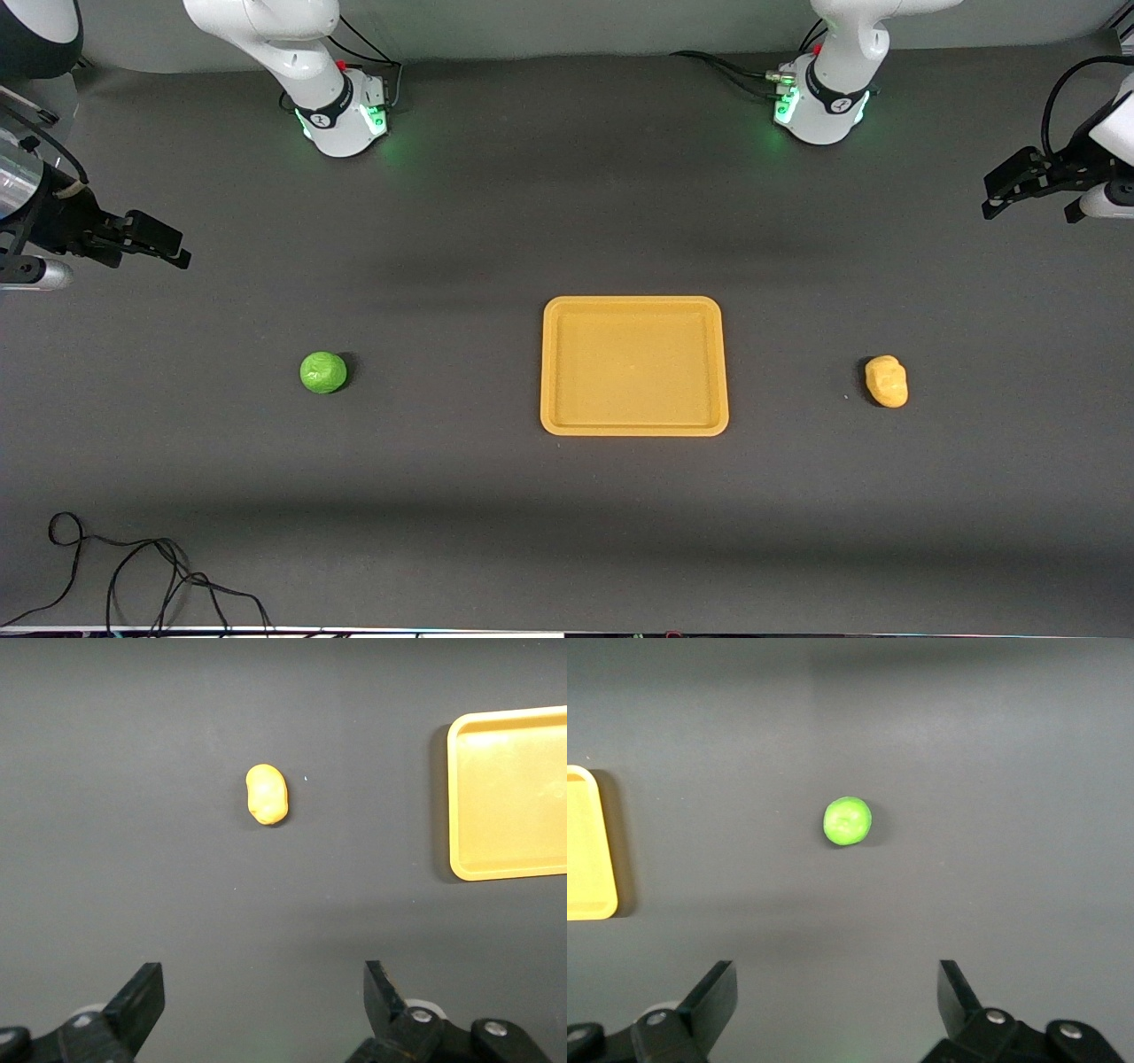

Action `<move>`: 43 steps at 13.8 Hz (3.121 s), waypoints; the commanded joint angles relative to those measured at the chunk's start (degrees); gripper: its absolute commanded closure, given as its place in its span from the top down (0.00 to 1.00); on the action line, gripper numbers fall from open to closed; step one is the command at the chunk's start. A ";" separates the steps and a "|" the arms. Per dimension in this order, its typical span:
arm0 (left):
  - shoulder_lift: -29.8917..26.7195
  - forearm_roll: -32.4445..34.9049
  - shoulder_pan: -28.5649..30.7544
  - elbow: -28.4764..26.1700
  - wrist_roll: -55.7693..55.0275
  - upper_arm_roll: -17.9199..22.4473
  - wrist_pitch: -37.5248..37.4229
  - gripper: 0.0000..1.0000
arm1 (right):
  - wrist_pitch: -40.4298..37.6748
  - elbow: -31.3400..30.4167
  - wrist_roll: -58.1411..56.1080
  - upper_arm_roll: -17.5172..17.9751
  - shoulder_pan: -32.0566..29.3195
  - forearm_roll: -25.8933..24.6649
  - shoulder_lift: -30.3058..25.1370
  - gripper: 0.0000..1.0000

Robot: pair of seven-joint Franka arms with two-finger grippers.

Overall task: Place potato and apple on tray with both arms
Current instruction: 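Reach the left gripper down over the yellow potato and grasp it, then lift the potato with the left gripper while the right gripper reaches the apple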

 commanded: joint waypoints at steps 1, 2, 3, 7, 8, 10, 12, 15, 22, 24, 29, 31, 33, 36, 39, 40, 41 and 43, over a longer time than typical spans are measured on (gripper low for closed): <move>-0.51 0.56 -0.21 -0.54 0.79 0.00 0.70 1.00 | 0.44 -1.84 -2.53 2.22 -2.61 -1.12 -1.98 1.00; -0.51 0.56 -0.21 -0.54 0.79 0.00 0.70 1.00 | 0.44 -1.75 -2.45 2.06 -2.44 -1.04 -1.89 1.00; -0.51 0.56 -0.21 -0.54 0.79 0.00 0.70 1.00 | 0.44 -1.75 -2.19 1.80 -2.09 -1.03 -1.80 1.00; -0.43 0.56 -0.47 -0.63 0.79 -0.09 1.31 1.00 | -0.70 -1.22 -2.45 1.44 -2.18 -0.86 -1.36 1.00; 0.18 0.56 -0.47 -1.24 0.79 0.00 3.06 1.00 | -0.70 -1.22 -2.01 1.44 -2.26 -0.60 -1.36 1.00; 2.20 0.38 -0.39 -1.16 0.62 0.00 5.18 1.00 | -0.70 -0.61 -1.75 1.44 -2.44 -0.42 -1.01 1.00; 4.39 0.20 -0.47 -1.25 0.61 0.00 7.81 1.00 | -0.35 0.09 -1.57 1.44 -2.35 -0.51 -0.66 1.00; 10.45 1.08 -0.82 -1.16 0.79 -0.09 11.59 1.00 | -0.62 1.24 -1.57 1.79 -1.74 -0.94 0.04 1.00; 26.10 4.25 -1.00 -0.98 0.88 -0.09 22.57 1.00 | -0.79 3.96 -1.83 1.44 -1.91 -0.51 0.04 1.00; 29.70 4.25 -0.83 -1.07 0.97 -0.09 25.74 1.00 | -1.92 4.05 -2.10 1.62 -1.83 -0.94 -0.22 1.00; 39.64 4.33 -0.74 -1.86 1.05 -0.09 37.69 1.00 | -4.31 4.05 -2.36 1.53 -1.74 -0.68 0.04 1.00; 42.28 4.51 -0.56 -1.95 0.88 0.00 40.33 1.00 | -2.21 1.96 -2.54 1.53 -1.74 -0.51 0.39 1.00; 42.64 4.51 -0.21 -2.56 0.97 0.00 40.25 1.00 | 1.65 -1.47 -2.54 1.53 -1.65 -0.51 0.57 1.00; 42.90 4.51 -0.38 -3.70 0.88 0.00 41.83 0.98 | 6.40 -3.24 -2.45 1.71 -1.04 -0.51 4.51 1.00; 42.82 4.51 -0.30 -3.71 0.79 -0.09 41.92 0.62 | 17.77 -12.33 -2.27 1.71 0.63 -1.91 4.97 1.00; 42.73 4.51 -0.38 -3.71 0.27 -0.09 41.92 0.48 | 24.19 -17.00 -2.19 1.79 0.72 -3.04 4.79 1.00; 42.64 4.42 -0.82 -3.62 -0.17 -0.09 42.01 0.39 | 28.96 -20.09 -1.92 1.71 0.64 -3.06 5.22 1.00; 41.68 4.42 -1.09 -3.44 -0.88 -0.09 40.53 0.29 | 37.66 -26.42 -1.83 1.71 0.63 -2.88 6.01 1.00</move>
